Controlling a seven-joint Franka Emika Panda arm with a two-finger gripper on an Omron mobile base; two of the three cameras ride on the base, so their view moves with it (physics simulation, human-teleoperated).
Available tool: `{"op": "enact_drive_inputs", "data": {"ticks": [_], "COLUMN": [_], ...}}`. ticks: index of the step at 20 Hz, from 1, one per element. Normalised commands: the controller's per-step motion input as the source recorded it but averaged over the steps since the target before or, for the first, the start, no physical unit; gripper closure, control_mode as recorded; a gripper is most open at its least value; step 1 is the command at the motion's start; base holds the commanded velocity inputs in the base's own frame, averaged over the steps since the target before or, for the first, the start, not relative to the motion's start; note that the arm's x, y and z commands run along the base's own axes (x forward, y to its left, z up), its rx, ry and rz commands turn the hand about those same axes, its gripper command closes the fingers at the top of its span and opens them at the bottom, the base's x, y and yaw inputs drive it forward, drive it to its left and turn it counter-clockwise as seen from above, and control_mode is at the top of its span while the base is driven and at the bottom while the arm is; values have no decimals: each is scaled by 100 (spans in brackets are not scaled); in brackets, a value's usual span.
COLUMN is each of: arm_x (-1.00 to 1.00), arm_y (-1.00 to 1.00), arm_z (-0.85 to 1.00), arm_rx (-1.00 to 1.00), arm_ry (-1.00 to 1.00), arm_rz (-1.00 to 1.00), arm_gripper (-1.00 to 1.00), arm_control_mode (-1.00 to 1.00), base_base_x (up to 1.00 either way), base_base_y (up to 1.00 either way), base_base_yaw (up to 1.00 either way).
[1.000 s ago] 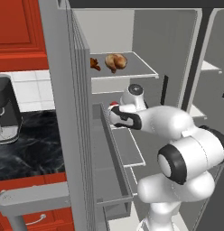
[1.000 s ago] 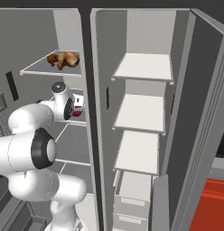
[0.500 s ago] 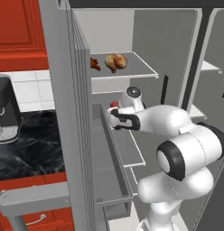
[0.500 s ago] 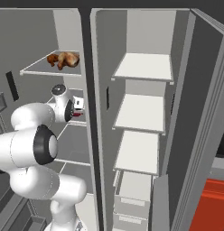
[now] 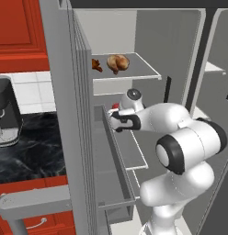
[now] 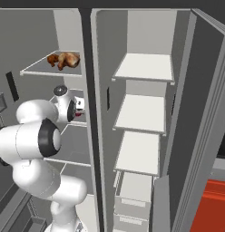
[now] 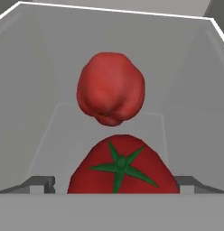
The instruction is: Gather the bell pepper and tomato from the fridge and place them on a tray on the dining counter. Then gather the chicken drumsticks from the fridge and place them on the other tray.
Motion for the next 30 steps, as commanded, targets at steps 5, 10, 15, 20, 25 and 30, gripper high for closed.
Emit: {"op": "enact_drive_inputs", "data": {"ticks": [5,10,15,20,25,30], "arm_x": [2,-27,-67,-79,-93,-100], "arm_y": [1,2,-13,-14,-7,-6], "arm_z": [-26,-21,10,87,76,47], "arm_rx": [0,-3,0,2,2,0], "arm_ry": [0,-2,-8,-4,0,1], "arm_rz": [0,0,-2,-2,-8,-7], "arm_gripper": [100,100,100,100,100,100], "arm_control_mode": [-100,-100,-100,-100,-100,-100], "base_base_x": [0,0,0,0,0,0], "base_base_y": [0,0,0,0,0,0], "base_base_yaw": [0,0,0,0,0,0]}}
